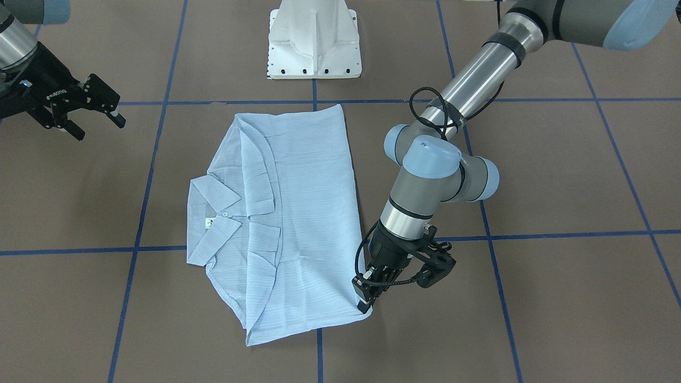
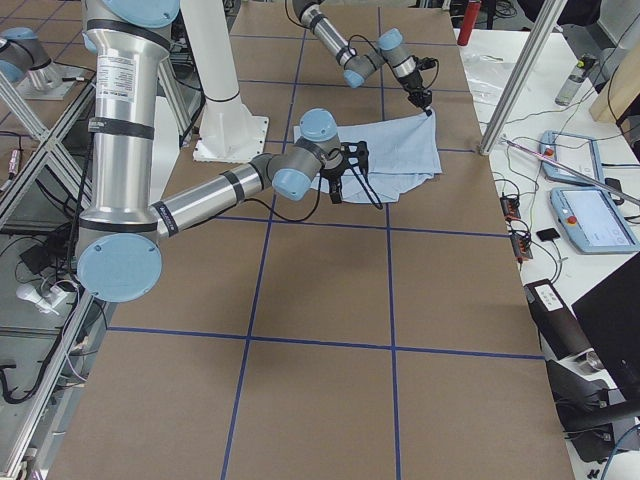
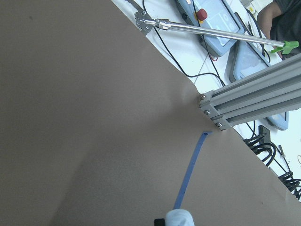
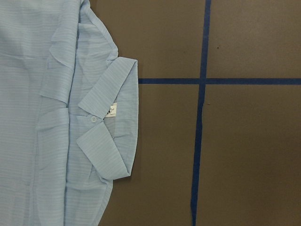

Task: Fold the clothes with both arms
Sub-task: 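Push the shirt's corner with the left gripper away from the robot, squaring it, then move the right gripper onto the shirt near the collar while the left gripper withdraws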

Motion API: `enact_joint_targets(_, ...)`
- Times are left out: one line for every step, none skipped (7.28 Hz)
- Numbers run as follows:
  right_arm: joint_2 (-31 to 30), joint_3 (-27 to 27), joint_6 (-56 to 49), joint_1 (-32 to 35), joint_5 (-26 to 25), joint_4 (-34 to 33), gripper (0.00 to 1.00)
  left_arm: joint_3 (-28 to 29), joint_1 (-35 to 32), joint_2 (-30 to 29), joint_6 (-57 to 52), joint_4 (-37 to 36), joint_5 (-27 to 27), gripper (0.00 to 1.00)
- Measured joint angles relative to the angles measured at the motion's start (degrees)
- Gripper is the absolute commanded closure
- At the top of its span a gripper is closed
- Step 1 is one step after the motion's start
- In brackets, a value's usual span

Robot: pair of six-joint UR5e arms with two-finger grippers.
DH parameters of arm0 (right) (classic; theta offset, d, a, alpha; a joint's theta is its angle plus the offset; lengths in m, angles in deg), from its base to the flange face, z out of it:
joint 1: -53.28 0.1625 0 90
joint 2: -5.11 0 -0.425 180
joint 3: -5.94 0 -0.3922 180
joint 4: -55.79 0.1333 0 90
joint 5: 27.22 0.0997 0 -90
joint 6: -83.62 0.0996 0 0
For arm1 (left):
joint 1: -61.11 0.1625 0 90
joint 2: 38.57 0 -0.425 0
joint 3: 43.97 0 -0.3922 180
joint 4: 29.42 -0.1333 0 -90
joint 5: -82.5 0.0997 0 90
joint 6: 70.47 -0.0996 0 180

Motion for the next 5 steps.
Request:
enact_joint_targets(0.08,-0.03,0.02,0.02,-0.03,0.02,0.00,0.95,0.00,-0.13,-0.01,1.28,0.55,0.73)
enact_joint_targets(0.22,-0.06,0.02,0.04,-0.07,0.06,0.00,1.42,0.00,-0.15,-0.30,1.95,0.80,0.33)
enact_joint_targets(0.40,-0.07,0.04,0.04,-0.16,0.06,0.00,1.61,0.00,-0.13,-0.89,2.21,0.88,0.00)
enact_joint_targets(0.50,-0.07,0.06,0.03,-0.30,0.03,0.00,1.68,0.00,-0.12,-1.64,2.26,0.91,0.00)
enact_joint_targets(0.64,-0.06,0.04,-0.01,-0.46,0.01,0.00,1.66,-0.03,-0.11,-2.59,2.19,0.90,0.00)
